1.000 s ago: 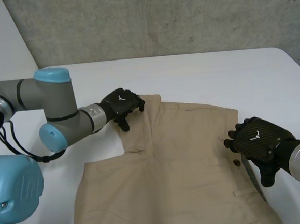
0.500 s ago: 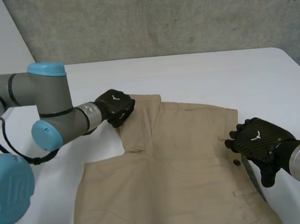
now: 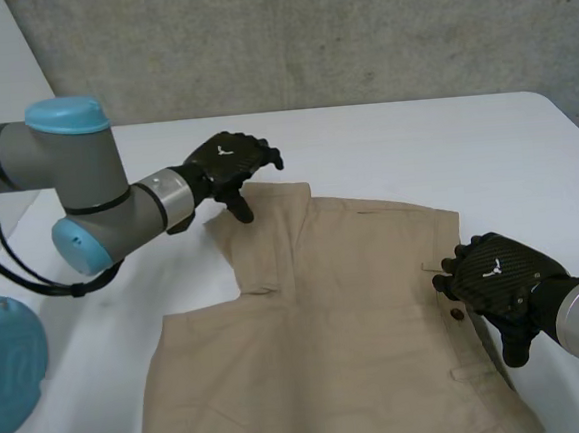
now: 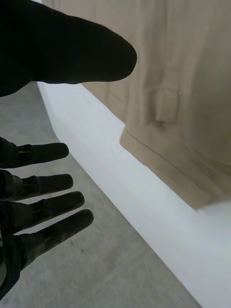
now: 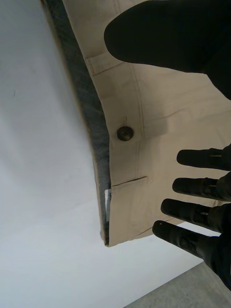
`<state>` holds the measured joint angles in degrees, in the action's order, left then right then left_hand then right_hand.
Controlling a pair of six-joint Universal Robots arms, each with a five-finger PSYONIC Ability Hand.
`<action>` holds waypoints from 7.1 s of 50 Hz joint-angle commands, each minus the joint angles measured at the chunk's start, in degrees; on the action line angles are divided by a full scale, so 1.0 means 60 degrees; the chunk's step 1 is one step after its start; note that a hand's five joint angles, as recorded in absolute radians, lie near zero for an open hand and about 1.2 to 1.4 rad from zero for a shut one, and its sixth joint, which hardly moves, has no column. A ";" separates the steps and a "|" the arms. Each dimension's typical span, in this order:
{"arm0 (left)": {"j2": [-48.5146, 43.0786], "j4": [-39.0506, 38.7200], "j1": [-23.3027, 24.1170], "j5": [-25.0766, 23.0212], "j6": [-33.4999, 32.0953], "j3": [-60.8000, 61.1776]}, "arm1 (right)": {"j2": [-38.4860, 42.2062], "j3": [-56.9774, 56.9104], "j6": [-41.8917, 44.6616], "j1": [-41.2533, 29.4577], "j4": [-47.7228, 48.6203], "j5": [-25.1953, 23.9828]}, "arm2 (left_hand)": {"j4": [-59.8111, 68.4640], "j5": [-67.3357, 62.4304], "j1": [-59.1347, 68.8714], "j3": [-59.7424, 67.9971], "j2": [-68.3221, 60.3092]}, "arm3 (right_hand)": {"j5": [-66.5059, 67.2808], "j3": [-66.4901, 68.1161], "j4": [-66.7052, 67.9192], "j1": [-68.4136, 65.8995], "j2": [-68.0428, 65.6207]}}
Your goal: Fold the shorts.
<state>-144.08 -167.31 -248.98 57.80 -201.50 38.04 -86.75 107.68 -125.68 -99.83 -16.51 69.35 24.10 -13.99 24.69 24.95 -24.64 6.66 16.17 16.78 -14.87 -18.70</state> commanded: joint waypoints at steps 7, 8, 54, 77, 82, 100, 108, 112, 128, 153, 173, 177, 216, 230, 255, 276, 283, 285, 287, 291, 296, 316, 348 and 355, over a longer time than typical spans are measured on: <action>-0.1489 0.0756 0.0174 -0.0082 -0.0093 -0.1389 | 0.0030 0.0041 0.0000 0.0027 0.0130 0.0000 | 0.0769 -0.0789 0.0671 0.0628 -0.0680 | 0.0138 0.0219 0.0118 -0.0435 0.0202; -0.1518 0.0756 0.0174 -0.0082 -0.0107 -0.1389 | 0.0044 0.0041 0.0000 0.0027 0.0130 0.0000 | 0.0797 -0.0817 0.0699 0.0656 -0.0708 | 0.0138 0.0219 0.0118 -0.0435 0.0202; 0.0429 0.0758 -0.0016 0.2071 -0.3858 0.1832 | 0.0133 0.0143 0.0000 0.0027 0.0247 -0.0015 | 0.9316 -0.9336 0.9219 0.9175 -0.9227 | 0.0166 0.0247 0.0146 -0.0463 0.0174; -0.1474 0.0038 0.0775 0.0357 -0.2056 -0.1008 | 0.0133 0.0231 0.0015 0.0042 0.0262 -0.0015 | 0.0433 -0.0452 0.0335 0.0292 -0.0344 | 0.0194 0.0275 0.0174 -0.0491 0.0146; -0.2322 0.0477 0.0804 0.0342 -0.2289 -0.2032 | 0.0147 0.0261 0.0015 0.0056 0.0277 -0.0015 | 0.1746 -0.1766 0.1649 0.1605 -0.1657 | 0.0194 0.0275 0.0174 -0.0491 0.0146; -0.2602 0.0741 0.0731 0.0342 -0.2686 -0.2180 | 0.0220 0.0275 0.0015 0.0071 0.0350 -0.0015 | 0.3879 -0.3898 0.3781 0.3738 -0.3789 | 0.0222 0.0303 0.0202 -0.0519 0.0118; -0.2354 0.0756 0.0745 0.0562 -0.2700 -0.2151 | 0.0220 0.0275 0.0015 0.0056 0.0350 -0.0015 | 0.7607 -0.7626 0.7509 0.7466 -0.7517 | 0.0222 0.0303 0.0202 -0.0519 0.0118; -0.2192 0.0741 0.0731 0.0665 -0.2700 -0.2063 | 0.0220 0.0305 0.0015 0.0056 0.0350 -0.0015 | 0.8395 -0.8414 0.8297 0.8254 -0.8306 | 0.0194 0.0275 0.0174 -0.0491 0.0146; -0.0848 0.0537 0.0512 0.1485 -0.3666 -0.0075 | 0.0220 0.0363 0.0015 -0.0002 0.0350 -0.0015 | 0.9316 -0.9336 0.9219 0.9175 -0.9227 | 0.0222 0.0303 0.0202 -0.0519 0.0118; 0.0590 -0.0650 -0.0045 0.1573 -0.3477 0.2301 | 0.0206 0.0436 0.0015 -0.0032 0.0379 -0.0015 | 0.9316 -0.9336 0.9219 0.9175 -0.9227 | 0.0250 0.0332 0.0230 -0.0547 0.0090; 0.3579 -0.0255 -0.0734 0.2656 -0.3360 0.6579 | 0.0352 0.0466 0.0015 -0.0061 0.0379 0.0000 | 0.9316 -0.9336 0.9219 0.9175 -0.9227 | 0.0250 0.0332 0.0230 -0.0547 0.0090; 0.3609 -0.0284 -0.0778 0.2950 -0.3374 0.6931 | 0.0396 0.0480 0.0015 -0.0061 0.0379 -0.0015 | 0.9316 -0.9336 0.9219 0.9175 -0.9227 | 0.0250 0.0332 0.0230 -0.0547 0.0090; 0.7533 -0.0914 -0.0573 0.3536 -0.1764 0.9977 | -0.0584 0.1065 -0.0308 0.0056 -0.0775 -0.0950 | -0.0352 0.0333 -0.0450 -0.0493 0.0441 | 0.0334 0.0416 0.0314 -0.0632 0.0006; 0.8794 -0.0973 -0.0602 0.3008 -0.0181 1.1252 | -0.0908 0.2341 0.0952 0.1125 -0.1144 -0.2007 | -0.0324 0.0305 -0.0422 -0.0465 0.0413 | 0.1007 0.1088 0.0987 -0.1304 -0.0667; 0.8765 -0.1500 -0.0573 0.3038 0.0053 1.1370 | -0.0615 0.3425 0.1963 0.2502 -0.0105 -0.3370 | -0.0324 0.0305 -0.0422 -0.0465 0.0413 | 0.2325 0.2407 0.2305 -0.2623 -0.1986; 0.8765 -0.1515 -0.0573 0.3023 0.0054 1.1370 | 0.0396 0.3381 0.2080 0.2458 0.0481 -0.3267 | -0.0324 0.0305 -0.0422 -0.0465 0.0414 | 0.3389 0.3470 0.3368 -0.3686 -0.3049; 0.8765 -0.1515 -0.0573 0.3038 0.0054 1.1384 | 0.0425 0.3220 0.2022 0.2458 0.0599 -0.3340 | -0.0324 0.0305 -0.0422 -0.0465 0.0414 | 0.6387 0.6468 0.6366 -0.6684 -0.6047; 0.8794 -0.1500 -0.0573 0.3038 0.0054 1.1384 | 0.0411 0.3118 0.1905 0.2473 0.0643 -0.3369 | -0.0324 0.0305 -0.0422 -0.0465 0.0414 | 0.7559 0.7640 0.7539 -0.7856 -0.7219; 0.8809 -0.1500 -0.0558 0.3038 0.0054 1.1384 | 0.0411 0.3030 0.1846 0.2473 0.0657 -0.3370 | -0.0352 0.0333 -0.0450 -0.0493 0.0441 | 0.8432 0.8514 0.8412 -0.8730 -0.8092; 0.8882 -0.1500 -0.0558 0.3038 0.0054 1.1399 | 0.0396 0.2824 0.1554 0.2429 0.0716 -0.3370 | -0.0352 0.0333 -0.0450 -0.0493 0.0441 | 1.0171 1.0252 1.0151 -1.0468 -0.9831; 0.9028 -0.1500 -0.0573 0.3038 0.0054 1.1516 | 0.0411 0.2444 0.1041 0.2166 0.0774 -0.3370 | -0.0352 0.0333 -0.0450 -0.0493 0.0441 | 1.0557 1.0639 1.0537 -1.0854 -1.0217; 1.0068 -0.0493 0.0378 0.2935 0.2011 1.1985 | 0.1801 -0.0674 -0.3002 -0.0264 0.1595 -0.0942 | -0.0296 0.0277 -0.0394 -0.0437 0.0385 | 1.0557 1.0639 1.0537 -1.0854 -1.0217; 0.8253 -0.0533 -0.0031 0.3975 0.2398 1.2322 | 0.2008 -0.0721 -0.3545 -0.0339 0.1976 -0.0455 | 0.0853 -0.0873 0.0755 0.0712 -0.0764 | 1.0557 1.0639 1.0537 -1.0854 -1.0217; 0.7593 -0.0592 -0.0221 0.3975 0.2016 1.2322 | 0.1817 -0.0575 -0.3501 -0.0325 0.1990 -0.0469 | 0.1328 -0.1347 0.1230 0.1187 -0.1238 | 1.0557 1.0639 1.0537 -1.0854 -1.0217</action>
<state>-94.94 -170.58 -249.27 81.60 -187.50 111.95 -74.84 103.48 -146.93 -101.86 -4.66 66.57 25.03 -15.22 24.80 25.05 -24.88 56.89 67.53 68.06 -54.75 -66.91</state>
